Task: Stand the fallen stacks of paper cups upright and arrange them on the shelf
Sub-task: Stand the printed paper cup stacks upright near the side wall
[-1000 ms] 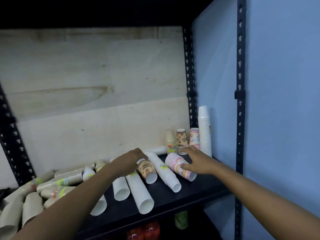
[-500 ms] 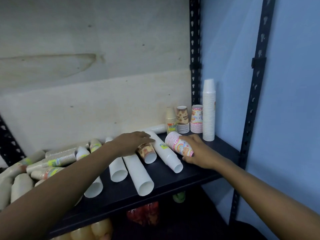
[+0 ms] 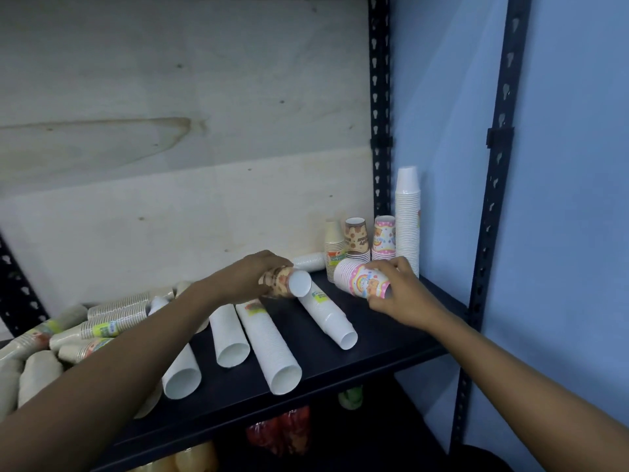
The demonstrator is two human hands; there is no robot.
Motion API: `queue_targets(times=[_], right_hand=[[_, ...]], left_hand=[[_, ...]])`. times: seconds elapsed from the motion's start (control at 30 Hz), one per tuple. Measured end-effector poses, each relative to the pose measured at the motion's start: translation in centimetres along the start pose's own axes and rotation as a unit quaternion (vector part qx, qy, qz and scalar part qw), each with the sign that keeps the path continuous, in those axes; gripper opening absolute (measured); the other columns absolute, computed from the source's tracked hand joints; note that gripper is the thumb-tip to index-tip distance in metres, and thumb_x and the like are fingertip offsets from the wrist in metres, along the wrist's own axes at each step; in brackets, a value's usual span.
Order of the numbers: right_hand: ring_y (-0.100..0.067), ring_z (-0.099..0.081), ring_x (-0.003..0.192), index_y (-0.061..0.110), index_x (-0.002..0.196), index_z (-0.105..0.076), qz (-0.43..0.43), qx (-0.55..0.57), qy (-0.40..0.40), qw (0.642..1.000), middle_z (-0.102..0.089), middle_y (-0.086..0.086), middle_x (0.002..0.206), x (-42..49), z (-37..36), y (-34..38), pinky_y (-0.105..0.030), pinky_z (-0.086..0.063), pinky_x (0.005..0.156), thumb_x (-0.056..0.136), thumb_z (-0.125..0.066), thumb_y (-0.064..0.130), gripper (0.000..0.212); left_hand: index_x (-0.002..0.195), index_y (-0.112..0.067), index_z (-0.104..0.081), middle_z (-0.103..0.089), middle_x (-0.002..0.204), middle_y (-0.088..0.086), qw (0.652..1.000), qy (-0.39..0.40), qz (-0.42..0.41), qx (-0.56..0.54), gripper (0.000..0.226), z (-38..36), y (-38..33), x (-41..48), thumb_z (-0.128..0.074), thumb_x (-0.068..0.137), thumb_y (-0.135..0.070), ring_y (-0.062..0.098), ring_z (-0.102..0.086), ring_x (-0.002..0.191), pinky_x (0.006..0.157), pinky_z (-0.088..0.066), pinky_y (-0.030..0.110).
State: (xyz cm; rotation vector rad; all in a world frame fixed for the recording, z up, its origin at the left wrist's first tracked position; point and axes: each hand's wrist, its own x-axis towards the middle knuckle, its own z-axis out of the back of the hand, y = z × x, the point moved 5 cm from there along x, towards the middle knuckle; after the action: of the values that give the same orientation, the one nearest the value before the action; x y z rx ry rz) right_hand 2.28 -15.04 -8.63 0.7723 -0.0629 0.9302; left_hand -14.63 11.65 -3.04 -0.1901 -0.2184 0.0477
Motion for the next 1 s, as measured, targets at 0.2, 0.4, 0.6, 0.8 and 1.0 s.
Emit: queue_targets(times=[0.2,0.4,0.6,0.8,1.0], right_hand=[[-0.021,-0.054,0.110,0.027,0.138,-0.051,-0.017,0.040,-0.079,0.996,-0.045,-0.003,0.128,0.9,5.2,0.6,-0.026,-0.043,0.086,0.079,-0.079,0.021,0.066],[-0.021,-0.055,0.109,0.033,0.132,-0.044,-0.018,0.064,-0.163,0.984,-0.051,-0.003,0.126,1.2,9.0,1.1,-0.033,-0.048,0.089,0.076,-0.083,0.022,0.069],[-0.018,-0.067,0.099,0.034,0.130,-0.041,-0.019,0.084,-0.148,0.985,-0.062,0.000,0.125,0.7,9.6,-0.2,-0.038,-0.057,0.088,0.079,-0.084,0.027,0.068],[-0.002,-0.064,0.093,0.027,0.133,-0.044,-0.045,0.076,-0.126,0.988,-0.063,0.007,0.119,0.3,8.9,-2.2,-0.019,-0.051,0.077,0.083,-0.082,0.031,0.063],[0.015,-0.057,0.095,0.033,0.124,-0.051,-0.056,0.084,-0.110,0.989,-0.064,0.013,0.115,0.0,8.1,-3.5,-0.002,-0.045,0.069,0.082,-0.081,0.038,0.052]], left_hand=[[0.133,-0.033,-0.056,-0.058,0.134,-0.016,0.976,-0.080,0.051,-0.197,0.061,2.5,-4.0,1.8,-0.082,0.080,-0.017,0.005,-0.063,0.116,0.097,-0.056,0.031],[0.124,-0.028,-0.061,-0.068,0.118,-0.015,0.952,-0.095,0.076,-0.282,0.059,-0.4,-8.0,5.1,-0.086,0.071,-0.032,0.008,-0.071,0.100,0.091,-0.057,0.037],[0.119,-0.021,-0.062,-0.069,0.112,-0.005,0.914,-0.121,0.161,-0.352,0.055,-4.2,-8.2,8.0,-0.087,0.071,-0.023,0.015,-0.071,0.096,0.078,-0.064,0.042],[0.124,-0.020,-0.063,-0.071,0.116,-0.005,0.922,-0.149,0.168,-0.315,0.057,-5.9,-8.9,11.3,-0.087,0.073,-0.025,0.012,-0.068,0.099,0.084,-0.055,0.028],[0.126,-0.017,-0.063,-0.068,0.108,-0.007,0.925,-0.138,0.176,-0.309,0.055,-8.1,-9.2,14.0,-0.087,0.076,-0.024,0.011,-0.063,0.096,0.084,-0.046,0.024]])
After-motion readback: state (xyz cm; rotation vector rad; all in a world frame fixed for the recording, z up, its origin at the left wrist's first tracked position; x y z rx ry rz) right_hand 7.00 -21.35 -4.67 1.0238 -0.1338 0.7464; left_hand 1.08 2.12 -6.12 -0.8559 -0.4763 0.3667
